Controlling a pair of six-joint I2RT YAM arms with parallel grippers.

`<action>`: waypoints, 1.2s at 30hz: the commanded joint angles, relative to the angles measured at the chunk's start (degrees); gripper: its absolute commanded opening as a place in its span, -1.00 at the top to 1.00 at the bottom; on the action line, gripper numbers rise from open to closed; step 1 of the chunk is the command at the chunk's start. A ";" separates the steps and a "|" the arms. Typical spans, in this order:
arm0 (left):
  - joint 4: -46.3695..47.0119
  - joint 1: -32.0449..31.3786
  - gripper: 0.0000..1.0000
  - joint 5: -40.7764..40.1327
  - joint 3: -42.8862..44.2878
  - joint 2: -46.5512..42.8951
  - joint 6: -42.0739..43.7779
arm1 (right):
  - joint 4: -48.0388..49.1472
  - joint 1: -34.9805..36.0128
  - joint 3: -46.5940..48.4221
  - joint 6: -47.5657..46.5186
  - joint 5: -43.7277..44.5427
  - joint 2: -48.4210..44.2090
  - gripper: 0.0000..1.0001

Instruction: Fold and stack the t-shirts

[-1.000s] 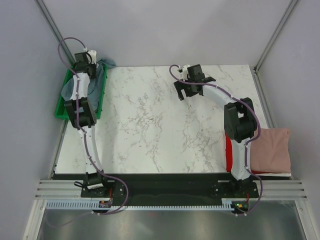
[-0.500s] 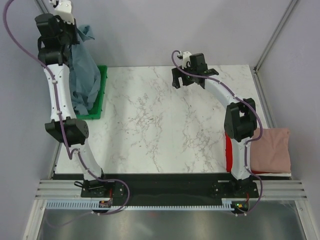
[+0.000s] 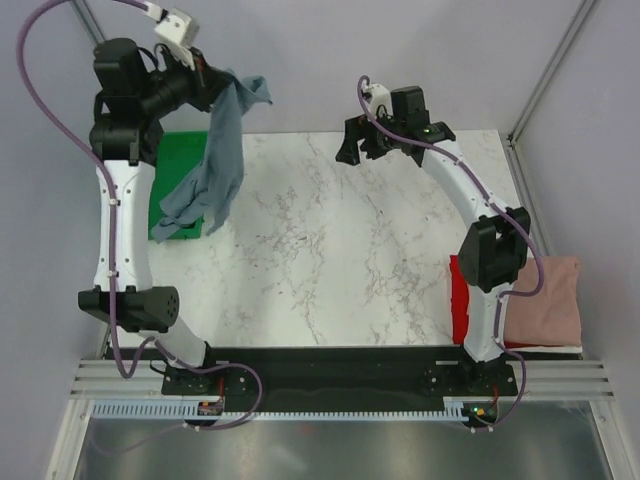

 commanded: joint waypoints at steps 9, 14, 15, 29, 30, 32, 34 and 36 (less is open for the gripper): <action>6.64 -18.26 0.95 9.29 -41.89 -13.92 -10.33 | 6.51 -10.68 -25.10 19.77 -13.99 -16.89 -0.86; 9.45 -22.65 0.95 11.41 -54.74 -13.30 -14.04 | 10.39 -11.75 -37.87 21.74 -15.15 -19.45 -0.76; 9.89 -23.36 0.95 11.49 -56.34 -13.30 -14.74 | 10.40 -11.75 -38.14 20.69 -14.97 -19.10 -0.74; 16.14 -35.58 0.95 12.81 -38.49 2.32 -21.50 | 3.89 -13.67 -15.39 11.53 -9.34 -6.62 -0.69; 16.05 -35.76 0.95 12.12 -35.29 3.39 -22.12 | 3.98 -14.30 -14.51 11.71 -9.43 -6.70 -0.69; 15.09 -35.85 0.95 9.23 -26.09 5.58 -21.08 | 3.89 -15.61 -13.98 11.45 -9.60 -7.23 -0.69; 12.81 -35.67 0.95 5.80 -20.26 6.38 -18.45 | 3.98 -16.32 -13.80 11.10 -9.61 -8.28 -0.71; 11.22 -35.23 0.95 1.94 -13.75 6.65 -14.85 | 3.89 -17.03 -14.67 10.75 -9.69 -9.60 -0.71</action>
